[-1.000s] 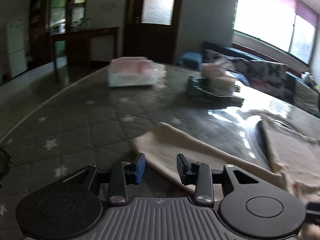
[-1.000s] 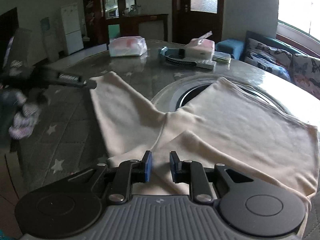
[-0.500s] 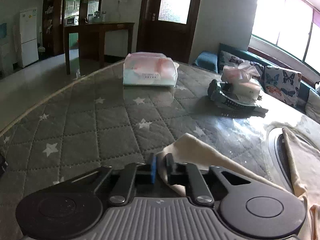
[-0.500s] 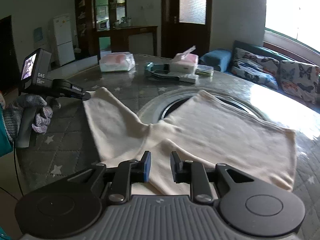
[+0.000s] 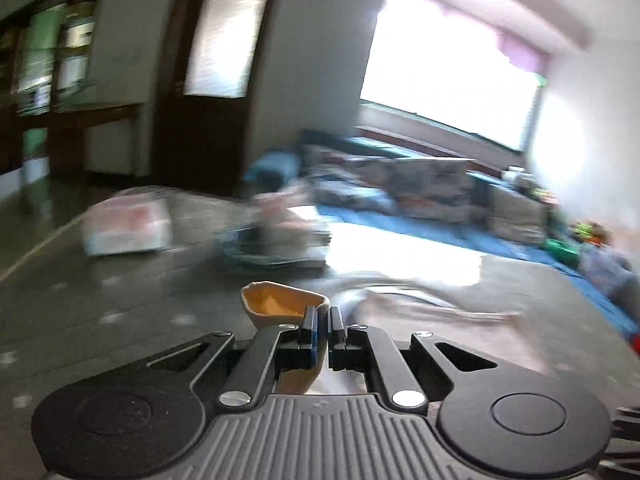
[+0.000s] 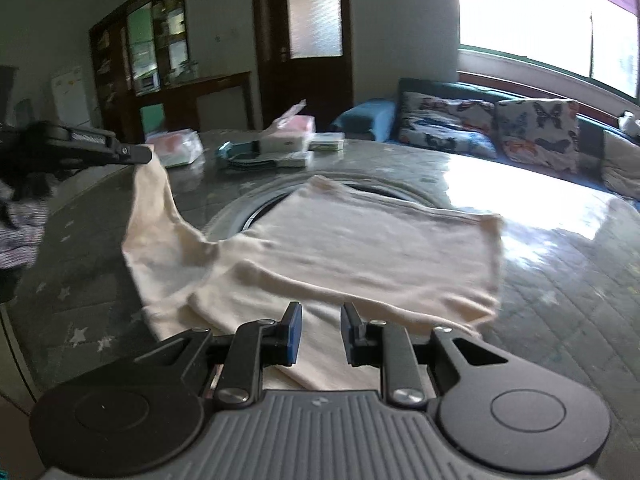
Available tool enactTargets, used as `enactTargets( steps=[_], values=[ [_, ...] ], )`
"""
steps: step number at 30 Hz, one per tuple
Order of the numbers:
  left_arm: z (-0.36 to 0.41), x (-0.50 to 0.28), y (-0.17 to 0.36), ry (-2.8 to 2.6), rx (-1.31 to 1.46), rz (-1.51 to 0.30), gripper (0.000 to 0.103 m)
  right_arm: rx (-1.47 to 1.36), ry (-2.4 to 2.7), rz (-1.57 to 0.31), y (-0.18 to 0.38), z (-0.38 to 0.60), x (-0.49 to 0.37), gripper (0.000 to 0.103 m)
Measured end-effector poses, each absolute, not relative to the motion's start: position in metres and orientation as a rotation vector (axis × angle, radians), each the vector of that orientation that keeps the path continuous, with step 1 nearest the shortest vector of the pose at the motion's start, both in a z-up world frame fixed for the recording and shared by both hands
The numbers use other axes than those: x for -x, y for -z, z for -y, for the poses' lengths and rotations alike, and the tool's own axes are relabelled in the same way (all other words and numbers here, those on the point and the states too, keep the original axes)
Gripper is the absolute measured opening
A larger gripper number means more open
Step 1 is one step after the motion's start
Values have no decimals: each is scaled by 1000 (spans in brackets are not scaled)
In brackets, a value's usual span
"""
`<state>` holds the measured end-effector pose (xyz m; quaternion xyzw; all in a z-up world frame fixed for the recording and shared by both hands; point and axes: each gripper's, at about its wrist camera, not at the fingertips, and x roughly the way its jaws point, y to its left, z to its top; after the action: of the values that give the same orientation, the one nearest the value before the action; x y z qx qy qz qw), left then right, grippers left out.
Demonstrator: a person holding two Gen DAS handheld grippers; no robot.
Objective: Fold clothes
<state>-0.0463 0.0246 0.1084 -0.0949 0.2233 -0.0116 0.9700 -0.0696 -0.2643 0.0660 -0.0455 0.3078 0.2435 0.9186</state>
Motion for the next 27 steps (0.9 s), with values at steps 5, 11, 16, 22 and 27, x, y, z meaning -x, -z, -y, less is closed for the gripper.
enactTargets(
  steps=[5,11,16,22,27],
  values=[
    [41,48,-114,194,130,-456,5,34,-454,-615,-67,292,75,21],
    [108,44,-100,346,71,-492,5,-10,-402,-602,-66,318,81,21],
    [140,36,-79,423,24,-563,7,-30,-363,-606,-63,333,81,21],
    [148,37,-66,473,-25,-623,17,-61,-335,-616,-60,343,78,21],
    [114,44,-70,433,-10,-596,28,-67,-360,-635,-55,334,70,21]
  ],
)
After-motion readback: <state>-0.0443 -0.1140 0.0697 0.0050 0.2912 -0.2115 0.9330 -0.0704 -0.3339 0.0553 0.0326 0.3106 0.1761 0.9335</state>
